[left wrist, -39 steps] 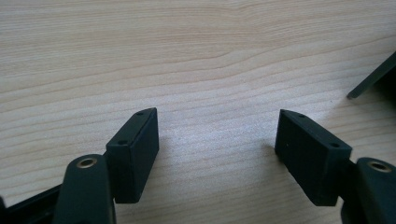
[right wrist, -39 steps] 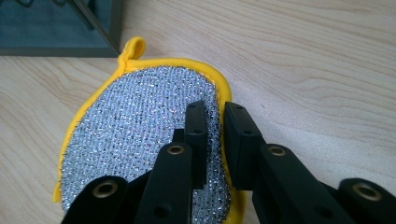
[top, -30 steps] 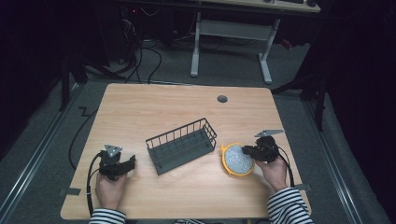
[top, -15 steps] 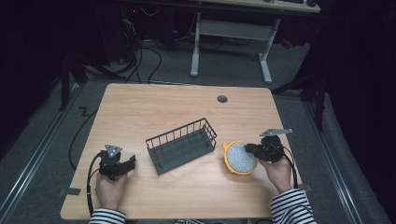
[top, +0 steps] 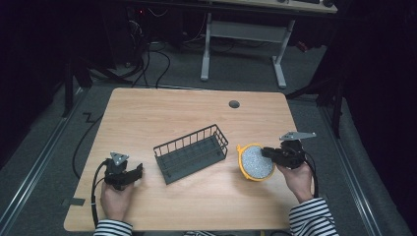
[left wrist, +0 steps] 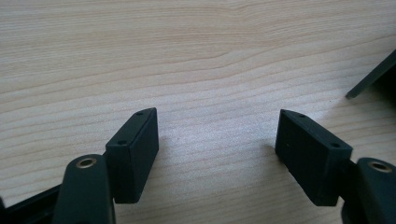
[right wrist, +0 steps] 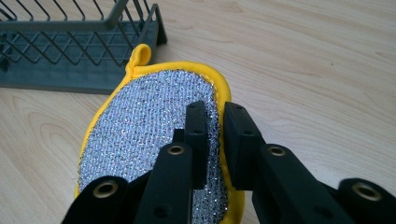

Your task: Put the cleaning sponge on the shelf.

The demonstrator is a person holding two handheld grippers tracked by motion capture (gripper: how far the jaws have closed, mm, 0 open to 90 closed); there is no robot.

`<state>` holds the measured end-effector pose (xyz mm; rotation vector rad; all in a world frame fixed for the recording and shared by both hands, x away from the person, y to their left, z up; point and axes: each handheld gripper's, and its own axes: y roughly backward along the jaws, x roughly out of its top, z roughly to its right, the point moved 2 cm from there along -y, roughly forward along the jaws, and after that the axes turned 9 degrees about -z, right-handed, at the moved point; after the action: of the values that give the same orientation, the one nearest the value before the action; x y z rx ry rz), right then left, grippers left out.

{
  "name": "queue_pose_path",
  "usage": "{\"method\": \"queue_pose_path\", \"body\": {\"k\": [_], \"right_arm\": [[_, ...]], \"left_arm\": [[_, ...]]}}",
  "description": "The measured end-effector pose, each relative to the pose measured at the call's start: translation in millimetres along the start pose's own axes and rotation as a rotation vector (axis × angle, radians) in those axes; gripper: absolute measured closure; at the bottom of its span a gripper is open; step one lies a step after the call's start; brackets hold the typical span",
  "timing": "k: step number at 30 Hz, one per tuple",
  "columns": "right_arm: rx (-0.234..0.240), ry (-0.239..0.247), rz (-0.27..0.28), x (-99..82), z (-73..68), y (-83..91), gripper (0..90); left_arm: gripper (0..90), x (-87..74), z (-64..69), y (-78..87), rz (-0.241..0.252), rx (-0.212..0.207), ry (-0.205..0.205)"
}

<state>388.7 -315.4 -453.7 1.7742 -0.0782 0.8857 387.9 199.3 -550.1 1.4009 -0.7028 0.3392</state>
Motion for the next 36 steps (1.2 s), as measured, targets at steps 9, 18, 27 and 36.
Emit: {"method": "queue_pose_path", "body": {"k": [9,18,27,36], "right_arm": [[-0.002,0.046,0.025,13.4,-5.7,18.8,80.8],[0.011,0.077,0.059,32.2,-11.0,30.8,80.7],[0.034,0.103,0.088,54.4,-19.9,35.6,80.6],[0.05,0.117,0.106,77.1,-29.6,32.6,80.4]], "left_arm": [[30.8,0.0,0.0,0.0,0.0,0.0,0.0],[30.8,0.0,0.0,0.0,0.0,0.0,0.0],[30.8,0.0,0.0,0.0,0.0,-0.001,0.0],[30.7,0.0,0.0,0.0,0.0,-0.001,0.0]]}}
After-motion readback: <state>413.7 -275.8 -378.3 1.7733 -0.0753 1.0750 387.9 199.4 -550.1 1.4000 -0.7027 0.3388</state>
